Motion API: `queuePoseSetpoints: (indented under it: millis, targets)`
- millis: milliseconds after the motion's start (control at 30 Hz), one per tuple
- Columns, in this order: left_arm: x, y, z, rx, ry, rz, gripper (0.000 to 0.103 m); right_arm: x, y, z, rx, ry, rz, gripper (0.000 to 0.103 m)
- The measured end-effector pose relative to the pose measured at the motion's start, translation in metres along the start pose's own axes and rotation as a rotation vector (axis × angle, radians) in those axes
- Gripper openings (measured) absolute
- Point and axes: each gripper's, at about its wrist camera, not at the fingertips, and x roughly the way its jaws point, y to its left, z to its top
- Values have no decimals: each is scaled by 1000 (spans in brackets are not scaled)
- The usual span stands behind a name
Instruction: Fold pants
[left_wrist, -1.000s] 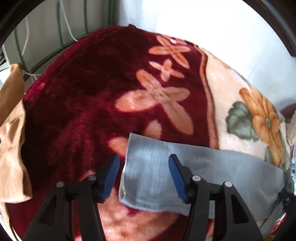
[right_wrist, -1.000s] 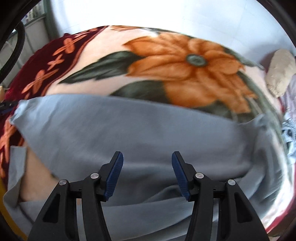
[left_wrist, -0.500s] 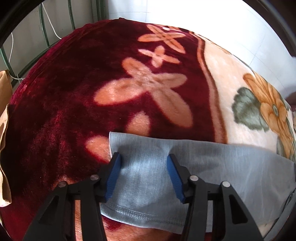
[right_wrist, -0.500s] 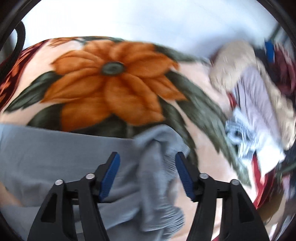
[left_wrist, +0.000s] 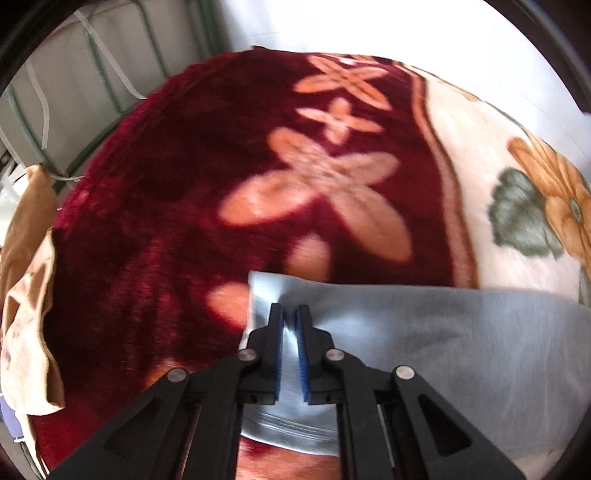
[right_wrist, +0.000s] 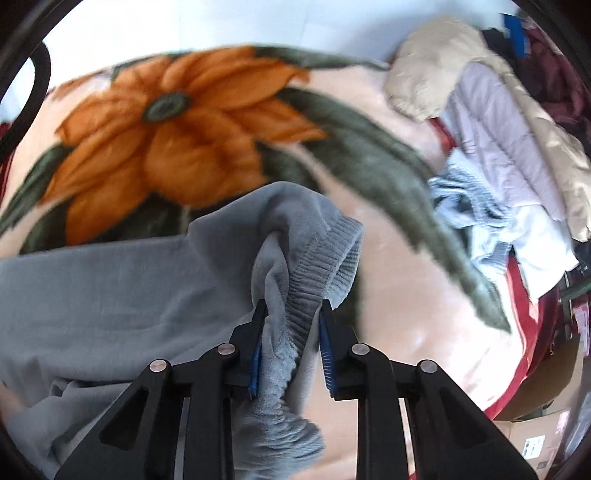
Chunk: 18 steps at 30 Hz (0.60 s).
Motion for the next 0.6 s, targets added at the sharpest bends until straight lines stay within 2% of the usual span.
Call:
queuePoseSetpoints:
  millis: [100,167,267,400,467,533,600]
  targets:
    - [2,20,3,-69,-13,44,3,9,-19,-2,46,44,67,29]
    - [4,35,5,-119,-3,34,3,20,-24,-5,53,88,67,33]
    - [3,53,4,-178,16,-64,3,25,-26,-9,61,120,45,35]
    - [-6,58,1,-179,32,-141,7,6,-14,-5,20,64,-25,37]
    - [-14,57,1,-180,37,-175,19,-6,-8,-1,-11,28,-73,41]
    - [-25,55,0,-171,35,-194,37,-24,2,3,-44,-30,-110,46]
    - [-39,50,-4,-147,27,-215,41,-42,11,6,-64,-89,-142,52]
